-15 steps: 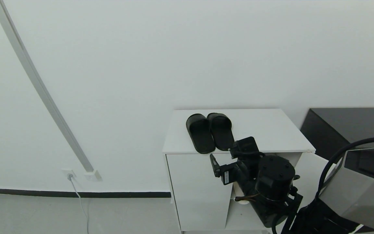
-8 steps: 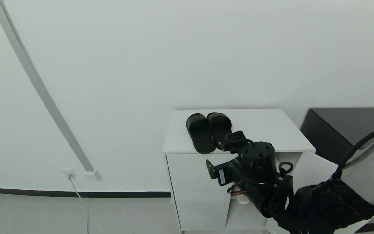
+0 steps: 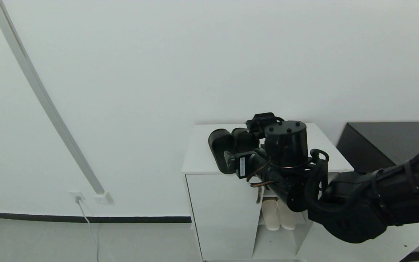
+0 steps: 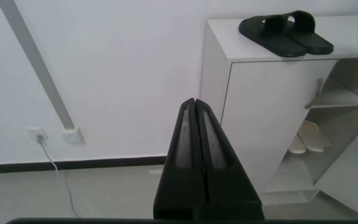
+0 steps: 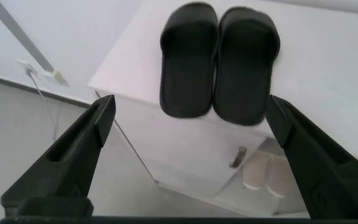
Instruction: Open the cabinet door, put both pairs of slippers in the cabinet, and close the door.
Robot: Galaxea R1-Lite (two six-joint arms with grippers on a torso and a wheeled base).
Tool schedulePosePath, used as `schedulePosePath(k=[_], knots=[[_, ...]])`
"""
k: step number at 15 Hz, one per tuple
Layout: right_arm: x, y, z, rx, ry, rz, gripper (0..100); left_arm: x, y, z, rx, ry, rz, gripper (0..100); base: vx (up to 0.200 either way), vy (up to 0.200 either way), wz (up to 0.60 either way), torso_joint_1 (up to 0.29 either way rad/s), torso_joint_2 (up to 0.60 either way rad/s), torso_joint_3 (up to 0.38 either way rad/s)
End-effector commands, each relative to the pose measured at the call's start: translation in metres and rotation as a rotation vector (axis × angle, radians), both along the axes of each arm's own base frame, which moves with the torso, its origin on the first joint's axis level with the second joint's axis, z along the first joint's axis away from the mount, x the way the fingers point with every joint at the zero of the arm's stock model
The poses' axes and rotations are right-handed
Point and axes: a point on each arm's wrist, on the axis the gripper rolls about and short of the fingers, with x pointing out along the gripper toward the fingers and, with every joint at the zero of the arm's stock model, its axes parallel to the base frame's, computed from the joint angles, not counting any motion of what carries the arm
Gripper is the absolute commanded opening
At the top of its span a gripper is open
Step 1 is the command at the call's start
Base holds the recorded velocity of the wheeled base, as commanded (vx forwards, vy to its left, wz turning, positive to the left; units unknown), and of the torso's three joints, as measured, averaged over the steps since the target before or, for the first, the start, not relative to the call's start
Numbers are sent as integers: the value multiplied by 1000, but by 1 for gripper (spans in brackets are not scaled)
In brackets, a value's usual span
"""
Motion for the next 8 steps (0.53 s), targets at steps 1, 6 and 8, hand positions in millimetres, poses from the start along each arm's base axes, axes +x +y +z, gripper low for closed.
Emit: schedulePosePath(k=[1,6,8], knots=[[2,2,-5,-5,11,-1,100,0,0,0,0,0,0,0,200,0,0,-2,-12,7],[8,8,-42,-36,87,-12,100,0,0,0,0,0,0,0,200,0,0,6,1,2],[13,13,-63,-48,88,-12,100,0,0,0,-1,0,0,0,200,0,0,5,2,7]])
